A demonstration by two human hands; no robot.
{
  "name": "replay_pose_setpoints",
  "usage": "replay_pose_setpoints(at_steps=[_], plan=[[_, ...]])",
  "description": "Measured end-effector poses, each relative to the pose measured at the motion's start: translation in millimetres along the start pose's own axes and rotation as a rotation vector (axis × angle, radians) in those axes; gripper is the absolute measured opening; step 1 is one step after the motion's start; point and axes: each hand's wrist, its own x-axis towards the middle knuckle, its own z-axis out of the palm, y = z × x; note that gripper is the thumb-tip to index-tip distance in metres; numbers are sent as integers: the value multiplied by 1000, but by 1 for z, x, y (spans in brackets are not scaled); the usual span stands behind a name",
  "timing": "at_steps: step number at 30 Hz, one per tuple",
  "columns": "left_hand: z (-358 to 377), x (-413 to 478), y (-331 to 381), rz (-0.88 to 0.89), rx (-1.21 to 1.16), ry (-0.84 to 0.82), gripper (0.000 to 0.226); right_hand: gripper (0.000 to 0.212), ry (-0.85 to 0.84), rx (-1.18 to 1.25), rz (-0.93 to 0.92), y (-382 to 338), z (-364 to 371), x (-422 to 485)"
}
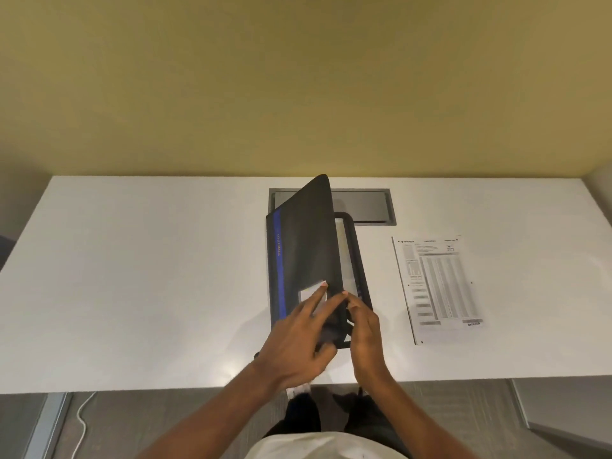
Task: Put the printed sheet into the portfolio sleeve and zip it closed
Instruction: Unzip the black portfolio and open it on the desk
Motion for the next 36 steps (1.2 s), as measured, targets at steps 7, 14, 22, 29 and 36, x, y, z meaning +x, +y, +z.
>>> replay_pose_setpoints(at_steps=[7,14,22,29,36], plan=[[-70,47,-6,-223,-99,317,65,41,-165,-222,-312,-12,34,-24],[-111,46,-59,-201,-183,255,60,35,-213,-476,-375,4,49,10],[-139,5,-99,-347,-430,357,64,73,-258,-1210,-217,56,31,92],[-158,-23,-168,-525,-532,381,67,86,-288,-1494,-156,76,24,114],[-144,-32,-216,-747,-413,472,74,85,-320,-1549,-108,78,8,128]])
